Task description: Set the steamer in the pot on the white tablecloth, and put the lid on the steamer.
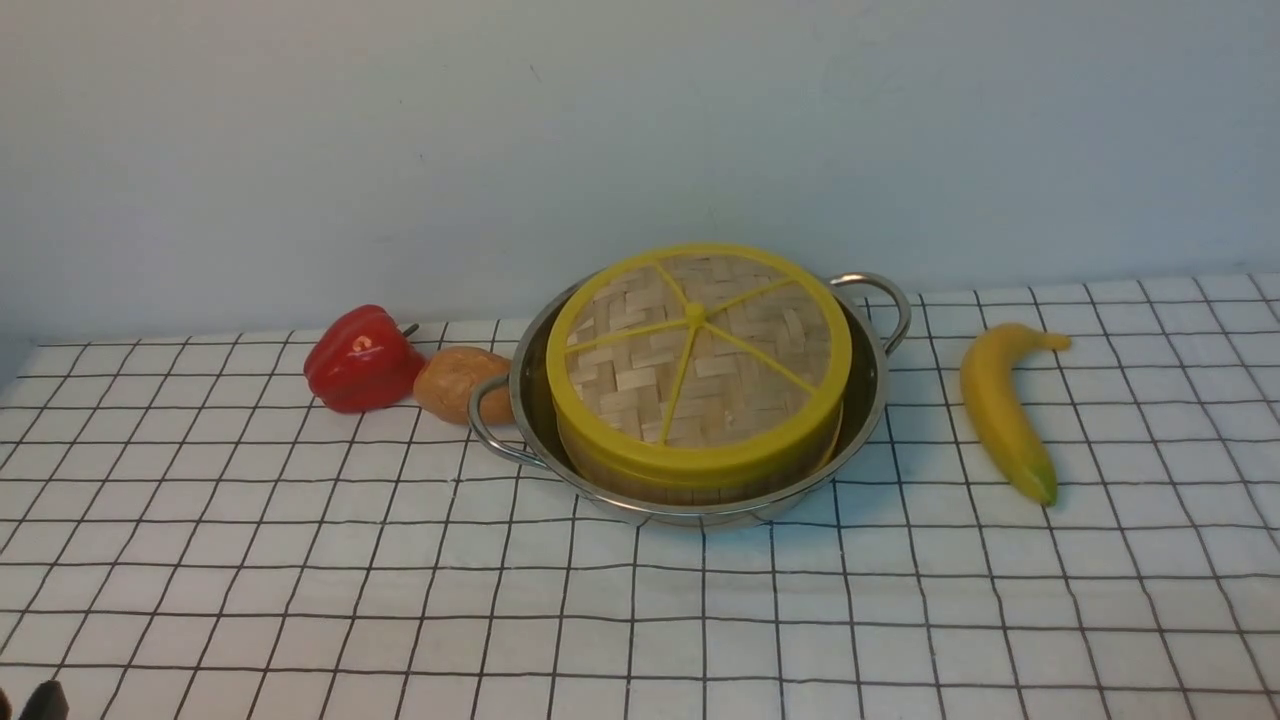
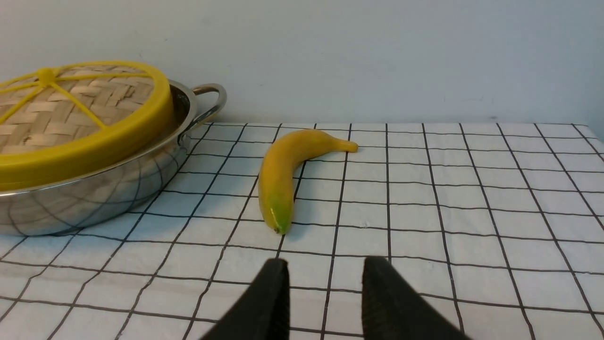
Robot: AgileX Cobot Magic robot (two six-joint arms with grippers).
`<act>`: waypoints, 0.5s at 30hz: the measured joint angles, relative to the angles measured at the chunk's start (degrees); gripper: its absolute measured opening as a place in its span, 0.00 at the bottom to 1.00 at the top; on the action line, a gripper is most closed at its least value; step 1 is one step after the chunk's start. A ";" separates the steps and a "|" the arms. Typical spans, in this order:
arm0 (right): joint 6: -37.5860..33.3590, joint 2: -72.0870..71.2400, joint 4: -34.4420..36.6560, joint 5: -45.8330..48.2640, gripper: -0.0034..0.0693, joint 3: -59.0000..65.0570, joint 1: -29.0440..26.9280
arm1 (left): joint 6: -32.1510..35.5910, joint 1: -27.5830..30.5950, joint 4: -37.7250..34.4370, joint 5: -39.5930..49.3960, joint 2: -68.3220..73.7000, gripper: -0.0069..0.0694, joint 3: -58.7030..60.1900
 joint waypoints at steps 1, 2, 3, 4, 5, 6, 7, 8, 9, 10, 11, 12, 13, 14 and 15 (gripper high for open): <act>0.00 0.00 0.00 0.00 0.38 0.00 0.00 | 0.00 0.00 0.25 1.51 0.00 0.33 0.00; 0.00 0.00 0.00 0.00 0.38 0.00 0.00 | 0.00 0.05 0.55 3.23 0.00 0.33 0.00; 0.00 0.00 0.00 0.00 0.38 0.00 0.00 | 0.00 0.05 0.82 4.55 0.00 0.33 0.02; 0.00 0.00 0.00 0.00 0.38 0.00 0.00 | 0.00 0.05 1.00 5.33 -0.06 0.34 0.07; 0.00 0.00 0.00 0.00 0.38 0.00 0.00 | 0.00 0.05 1.16 5.77 -0.14 0.34 0.09; 0.00 0.00 0.00 0.00 0.38 0.00 0.00 | -0.37 0.05 1.38 5.93 -0.52 0.34 0.09; 0.00 0.00 0.00 0.00 0.38 0.00 0.00 | -1.09 0.05 1.92 5.94 -0.92 0.34 0.09; 0.00 0.00 0.00 0.00 0.38 0.00 0.00 | -1.76 0.05 2.34 6.00 -1.13 0.34 0.09; 0.00 0.00 0.00 0.00 0.38 0.00 0.00 | -2.77 0.05 2.80 6.00 -1.36 0.34 0.09; 0.00 0.00 0.00 0.00 0.38 0.00 0.00 | -4.33 0.05 3.82 6.00 -1.57 0.34 0.09; 0.00 0.00 0.00 0.00 0.38 0.00 0.00 | -6.55 -0.01 5.51 6.00 -1.78 0.35 0.09; 0.00 0.00 0.00 0.00 0.38 0.00 0.00 | -8.16 -0.09 6.90 6.00 -1.83 0.35 0.09; 0.00 0.00 0.00 0.00 0.38 0.00 0.00 | -10.61 -0.59 9.03 6.07 -2.02 0.36 0.09; 0.00 0.00 0.00 0.00 0.38 0.00 0.00 | -12.12 -1.00 10.28 6.07 -2.25 0.36 0.09; 0.00 0.00 0.00 0.00 0.38 0.00 0.00 | -13.34 -1.54 11.54 6.18 -2.45 0.36 0.09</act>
